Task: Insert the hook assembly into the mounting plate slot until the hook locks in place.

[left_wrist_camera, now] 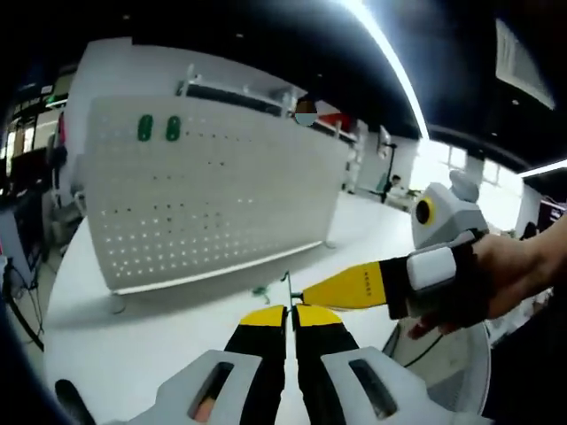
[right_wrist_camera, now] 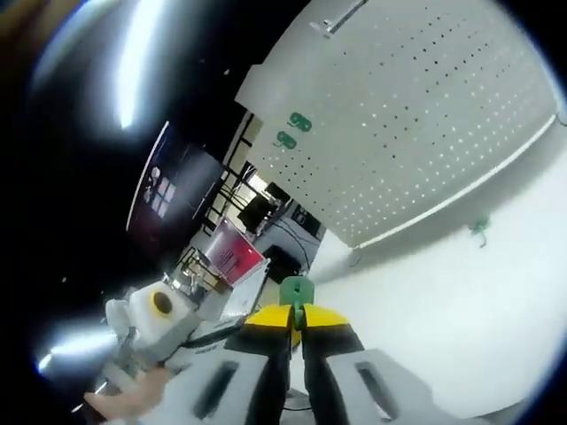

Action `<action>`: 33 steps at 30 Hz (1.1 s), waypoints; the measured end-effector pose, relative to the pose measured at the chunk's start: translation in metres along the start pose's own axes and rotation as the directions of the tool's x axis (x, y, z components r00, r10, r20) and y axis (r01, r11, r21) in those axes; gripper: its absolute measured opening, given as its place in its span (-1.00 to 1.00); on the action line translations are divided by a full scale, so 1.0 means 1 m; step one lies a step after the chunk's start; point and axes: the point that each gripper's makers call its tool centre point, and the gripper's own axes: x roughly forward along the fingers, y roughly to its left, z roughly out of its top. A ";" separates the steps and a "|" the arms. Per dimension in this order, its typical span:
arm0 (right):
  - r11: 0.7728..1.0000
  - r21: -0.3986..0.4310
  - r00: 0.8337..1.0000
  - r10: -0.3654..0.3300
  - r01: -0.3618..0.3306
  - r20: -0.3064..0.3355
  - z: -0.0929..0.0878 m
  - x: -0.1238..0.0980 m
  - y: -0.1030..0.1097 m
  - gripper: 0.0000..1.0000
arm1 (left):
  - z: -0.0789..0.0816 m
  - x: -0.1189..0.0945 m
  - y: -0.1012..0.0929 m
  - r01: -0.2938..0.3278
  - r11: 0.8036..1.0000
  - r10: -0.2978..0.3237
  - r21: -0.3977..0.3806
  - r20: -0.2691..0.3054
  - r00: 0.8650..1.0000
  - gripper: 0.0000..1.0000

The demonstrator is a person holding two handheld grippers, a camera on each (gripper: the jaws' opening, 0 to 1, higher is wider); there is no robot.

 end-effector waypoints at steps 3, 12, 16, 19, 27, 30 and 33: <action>1.000 -0.022 1.000 0.004 -0.004 0.000 0.001 -0.001 0.001 -1.00 | 0.001 -0.001 -0.001 0.004 1.000 -0.004 -0.011 -0.008 1.000 -0.95; 0.935 -0.355 1.000 -0.005 -0.005 -0.026 0.009 -0.002 0.016 -1.00 | 0.000 -0.002 -0.001 0.022 0.997 -0.025 -0.073 -0.036 0.999 -0.41; 0.859 -0.512 0.999 -0.025 0.004 -0.034 0.014 -0.001 0.020 -1.00 | 0.000 -0.002 -0.002 0.020 0.996 -0.022 -0.082 -0.024 0.999 0.03; 0.827 -0.562 0.999 -0.029 0.001 -0.040 0.014 0.000 0.022 -1.00 | 0.000 -0.003 -0.004 0.032 0.996 -0.034 -0.086 -0.024 0.999 0.22; 0.782 -0.623 0.998 -0.046 0.016 -0.032 0.015 0.003 0.019 -1.00 | 0.000 -0.005 -0.004 0.028 0.997 -0.030 -0.079 -0.025 0.999 0.68; 0.765 -0.644 0.998 -0.047 0.016 -0.031 0.016 0.004 0.019 -1.00 | 0.000 -0.007 -0.001 0.012 0.994 -0.014 -0.110 -0.021 1.000 0.76; 0.748 -0.663 0.999 -0.043 0.018 -0.021 0.018 0.006 0.021 -1.00 | -0.001 -0.009 0.002 -0.005 0.994 0.003 -0.111 -0.017 1.000 0.86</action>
